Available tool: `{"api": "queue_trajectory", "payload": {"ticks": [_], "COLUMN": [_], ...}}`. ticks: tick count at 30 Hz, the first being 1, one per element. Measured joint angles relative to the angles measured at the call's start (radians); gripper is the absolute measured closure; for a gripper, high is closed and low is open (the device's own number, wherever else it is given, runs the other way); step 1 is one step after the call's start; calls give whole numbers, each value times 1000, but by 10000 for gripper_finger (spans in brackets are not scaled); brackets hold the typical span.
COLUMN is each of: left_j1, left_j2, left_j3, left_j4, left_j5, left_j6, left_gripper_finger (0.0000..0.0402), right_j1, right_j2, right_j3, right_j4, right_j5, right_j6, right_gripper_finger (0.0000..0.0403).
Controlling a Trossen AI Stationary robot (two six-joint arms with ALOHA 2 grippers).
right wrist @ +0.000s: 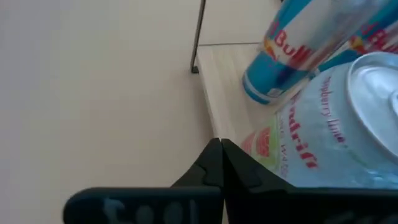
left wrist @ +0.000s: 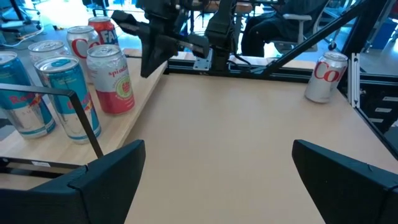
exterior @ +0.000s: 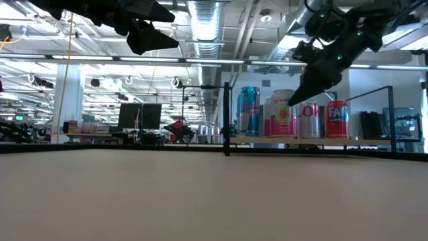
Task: Place canned beverage on shelf
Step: Put the pink-white soda can on the shelf aligned with the pink-white soda can, then put the red-silver soda can on the shelf aligned with the red-silver soda can
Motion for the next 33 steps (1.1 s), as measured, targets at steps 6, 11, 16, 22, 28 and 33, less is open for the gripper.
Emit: {"api": "queue_trajectory", "payload": {"ticks": [6,11,16,22,28,33], "left_j1": [0,0,0,0,0,0], "left_j2": [0,0,0,0,0,0], "left_j3": [0,0,0,0,0,0], "left_j4": [-4,-4,-4,-4,-5,-5], "left_j5": [0,0,0,0,0,0], "left_j6": [0,0,0,1,1,8], "left_gripper_finger": [10,10,10,10,10,10], "right_j1": [-18,-57,-95,-114,-63,69], "right_j2": [42,58,58,58,22,-26], "right_j3": [0,0,0,0,31,133], "right_j4": [52,69,76,78,37,-137], "right_j5": [27,27,27,26,-67,-221], "right_j6": [-7,-10,-10,-11,16,167], "right_gripper_finger": [370,388,385,379,373,346]}}
